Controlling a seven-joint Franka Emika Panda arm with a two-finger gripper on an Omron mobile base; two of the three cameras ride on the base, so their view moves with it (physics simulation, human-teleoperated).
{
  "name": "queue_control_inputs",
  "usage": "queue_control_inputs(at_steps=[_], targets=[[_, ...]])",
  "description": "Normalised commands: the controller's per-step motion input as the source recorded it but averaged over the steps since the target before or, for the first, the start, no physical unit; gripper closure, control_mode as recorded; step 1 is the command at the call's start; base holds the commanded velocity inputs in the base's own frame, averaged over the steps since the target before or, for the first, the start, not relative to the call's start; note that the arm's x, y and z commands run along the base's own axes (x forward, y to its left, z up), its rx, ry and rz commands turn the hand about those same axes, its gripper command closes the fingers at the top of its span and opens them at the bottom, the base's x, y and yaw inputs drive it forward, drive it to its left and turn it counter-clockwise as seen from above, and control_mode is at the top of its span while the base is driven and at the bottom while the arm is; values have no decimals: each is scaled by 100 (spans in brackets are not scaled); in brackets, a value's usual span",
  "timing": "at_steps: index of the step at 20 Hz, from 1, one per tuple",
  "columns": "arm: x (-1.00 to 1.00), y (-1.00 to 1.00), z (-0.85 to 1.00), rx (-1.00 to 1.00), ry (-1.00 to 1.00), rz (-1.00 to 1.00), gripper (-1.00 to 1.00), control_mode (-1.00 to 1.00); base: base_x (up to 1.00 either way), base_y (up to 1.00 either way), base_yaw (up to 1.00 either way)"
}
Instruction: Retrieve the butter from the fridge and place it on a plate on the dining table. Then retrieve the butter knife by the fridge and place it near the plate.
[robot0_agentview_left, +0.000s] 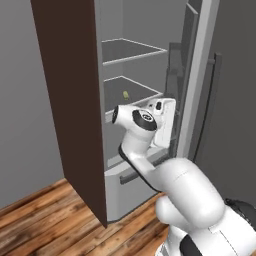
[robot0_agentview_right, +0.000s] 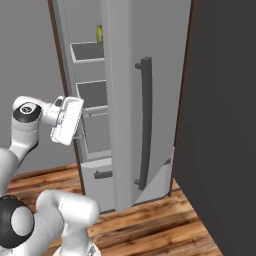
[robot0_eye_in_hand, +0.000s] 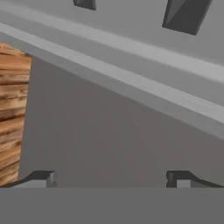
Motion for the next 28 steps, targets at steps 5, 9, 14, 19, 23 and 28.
queue_control_inputs(at_steps=[5,9,14,19,23,28], targets=[[31,0,0,0,11,0,-100,-100,0,0,0],[70,0,2,0,9,0,-100,-100,0,0,0],[63,-5,9,0,13,1,-100,-100,0,0,0],[37,-7,4,-2,9,0,-100,-100,0,0,0],[27,-11,0,-2,4,0,-100,-100,0,0,0],[23,-27,0,-1,2,0,-100,-100,0,0,0]])
